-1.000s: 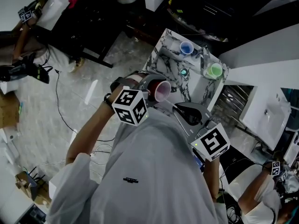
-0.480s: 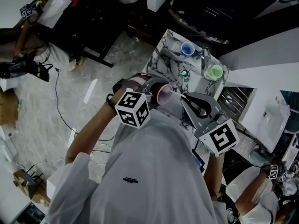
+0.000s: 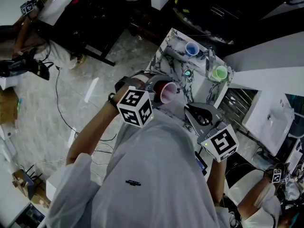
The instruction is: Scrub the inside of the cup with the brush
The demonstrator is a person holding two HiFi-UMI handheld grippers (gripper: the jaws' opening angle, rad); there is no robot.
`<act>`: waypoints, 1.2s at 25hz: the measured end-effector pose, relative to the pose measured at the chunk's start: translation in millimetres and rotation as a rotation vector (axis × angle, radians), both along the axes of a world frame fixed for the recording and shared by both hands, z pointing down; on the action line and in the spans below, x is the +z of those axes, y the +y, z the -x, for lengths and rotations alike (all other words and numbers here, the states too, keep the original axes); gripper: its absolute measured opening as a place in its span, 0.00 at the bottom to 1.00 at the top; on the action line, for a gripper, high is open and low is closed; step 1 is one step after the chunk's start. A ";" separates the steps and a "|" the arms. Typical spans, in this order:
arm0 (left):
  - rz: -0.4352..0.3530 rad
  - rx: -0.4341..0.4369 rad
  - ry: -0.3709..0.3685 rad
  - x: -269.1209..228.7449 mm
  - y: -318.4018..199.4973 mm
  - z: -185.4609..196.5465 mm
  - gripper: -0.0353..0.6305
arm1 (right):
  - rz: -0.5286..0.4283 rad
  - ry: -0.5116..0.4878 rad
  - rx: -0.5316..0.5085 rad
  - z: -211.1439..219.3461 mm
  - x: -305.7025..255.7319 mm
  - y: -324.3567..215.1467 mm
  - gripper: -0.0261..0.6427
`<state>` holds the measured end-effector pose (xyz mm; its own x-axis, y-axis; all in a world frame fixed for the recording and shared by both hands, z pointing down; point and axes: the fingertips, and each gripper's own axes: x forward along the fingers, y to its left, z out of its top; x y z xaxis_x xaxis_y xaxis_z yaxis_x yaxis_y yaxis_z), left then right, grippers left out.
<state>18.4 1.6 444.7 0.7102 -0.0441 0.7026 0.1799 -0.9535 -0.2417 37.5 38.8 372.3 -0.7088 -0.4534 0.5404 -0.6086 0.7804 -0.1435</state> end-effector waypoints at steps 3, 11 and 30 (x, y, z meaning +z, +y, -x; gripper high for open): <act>0.003 0.002 -0.001 0.4 0.9 -1.1 0.46 | -0.004 -0.009 -0.039 10.3 -3.3 4.0 0.08; -0.001 0.011 -0.009 1.6 3.5 -3.2 0.46 | -0.054 -0.054 -0.069 33.2 -18.4 -5.2 0.08; -0.017 0.021 0.005 -2.9 3.2 -6.4 0.46 | 0.019 0.017 0.018 20.9 5.0 -5.2 0.07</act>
<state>24.8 4.8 441.8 0.7146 -0.0412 0.6984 0.1986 -0.9452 -0.2590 16.6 33.6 377.3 -0.6910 -0.4558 0.5610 -0.6253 0.7663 -0.1475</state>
